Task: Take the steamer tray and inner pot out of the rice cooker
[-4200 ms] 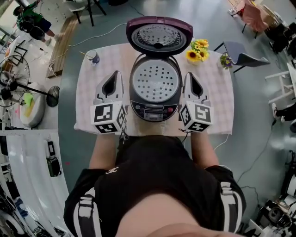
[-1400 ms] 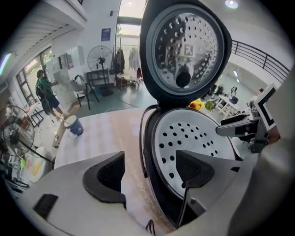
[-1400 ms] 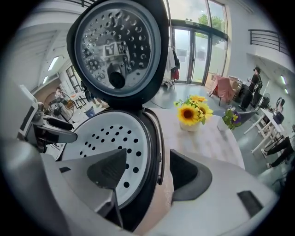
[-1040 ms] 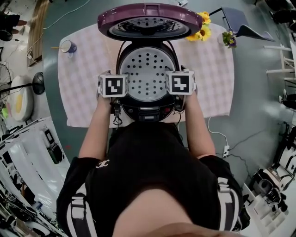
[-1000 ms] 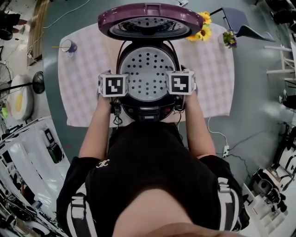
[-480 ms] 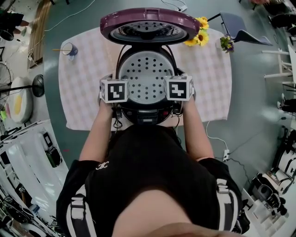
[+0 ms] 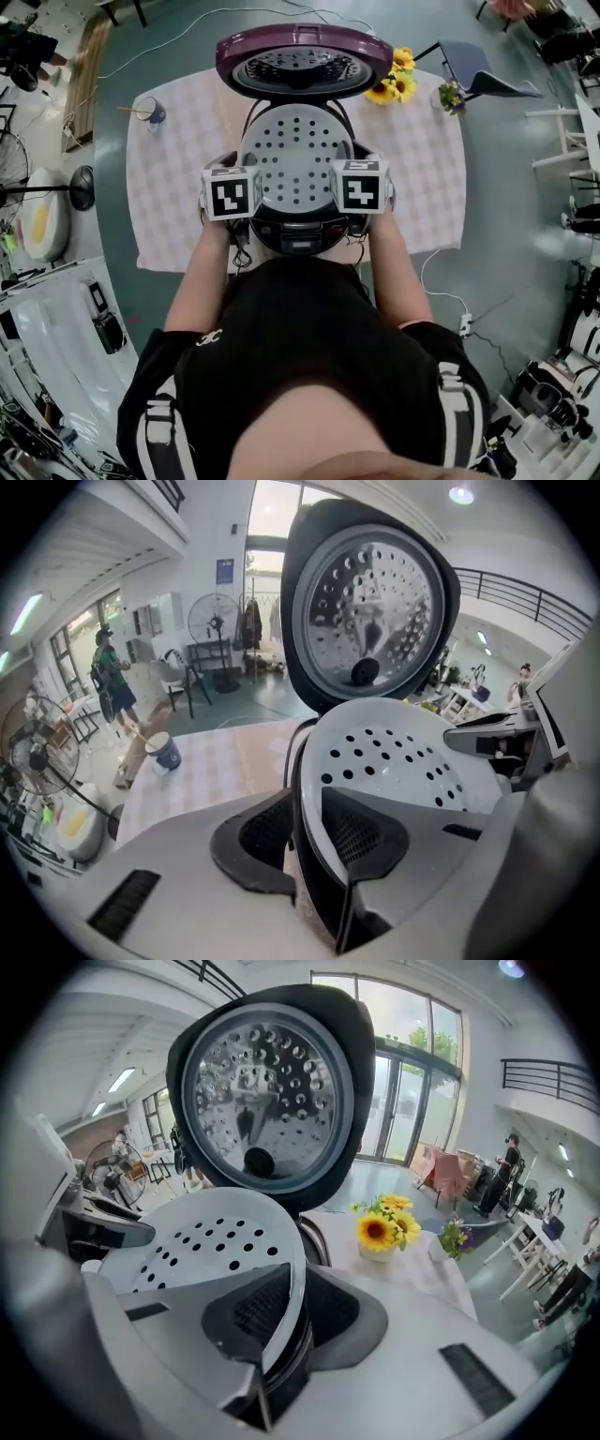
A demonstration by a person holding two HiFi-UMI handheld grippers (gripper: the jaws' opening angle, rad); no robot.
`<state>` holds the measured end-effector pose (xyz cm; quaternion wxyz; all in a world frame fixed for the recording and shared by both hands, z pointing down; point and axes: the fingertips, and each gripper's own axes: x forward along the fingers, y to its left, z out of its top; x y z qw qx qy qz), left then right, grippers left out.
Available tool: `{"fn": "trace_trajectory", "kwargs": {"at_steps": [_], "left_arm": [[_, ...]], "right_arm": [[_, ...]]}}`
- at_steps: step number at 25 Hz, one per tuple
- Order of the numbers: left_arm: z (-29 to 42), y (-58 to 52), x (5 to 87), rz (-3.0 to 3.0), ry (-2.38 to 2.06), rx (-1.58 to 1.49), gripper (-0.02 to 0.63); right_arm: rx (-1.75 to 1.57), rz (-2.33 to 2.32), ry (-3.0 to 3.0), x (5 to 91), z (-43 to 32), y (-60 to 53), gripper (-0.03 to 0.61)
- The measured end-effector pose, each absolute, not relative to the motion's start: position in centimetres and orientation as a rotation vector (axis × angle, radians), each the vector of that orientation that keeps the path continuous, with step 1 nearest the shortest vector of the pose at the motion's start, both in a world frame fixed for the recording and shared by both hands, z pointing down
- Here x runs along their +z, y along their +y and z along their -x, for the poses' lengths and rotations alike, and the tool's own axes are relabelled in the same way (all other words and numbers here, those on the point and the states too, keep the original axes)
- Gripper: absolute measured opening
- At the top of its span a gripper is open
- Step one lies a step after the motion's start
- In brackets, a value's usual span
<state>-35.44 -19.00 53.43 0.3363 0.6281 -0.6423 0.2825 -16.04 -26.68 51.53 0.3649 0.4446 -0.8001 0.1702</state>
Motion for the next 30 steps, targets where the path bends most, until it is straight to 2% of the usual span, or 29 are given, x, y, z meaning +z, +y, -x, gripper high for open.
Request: {"fn": "trace_trajectory", "kwargs": {"at_steps": [2, 10, 20, 30], "left_arm": [[35.2, -19.0, 52.3, -1.674, -1.681, 0.691, 0.055], [35.8, -18.0, 47.9, -1.831, -1.693, 0.550, 0.046], [35.5, -17.2, 44.5, -1.973, -1.600, 0.429, 0.035], [28.0, -17.0, 42.0, -2.039, -1.630, 0.388, 0.037]], "right_arm": [[0.420, -1.155, -2.082, 50.6, 16.3, -26.5, 0.049], [0.343, -1.278, -2.120, 46.7, 16.7, -24.9, 0.049], [0.398, -1.425, -2.106, 44.0, 15.7, -21.4, 0.048], [0.428, -1.480, -2.202, 42.0, 8.2, -21.0, 0.041]]}}
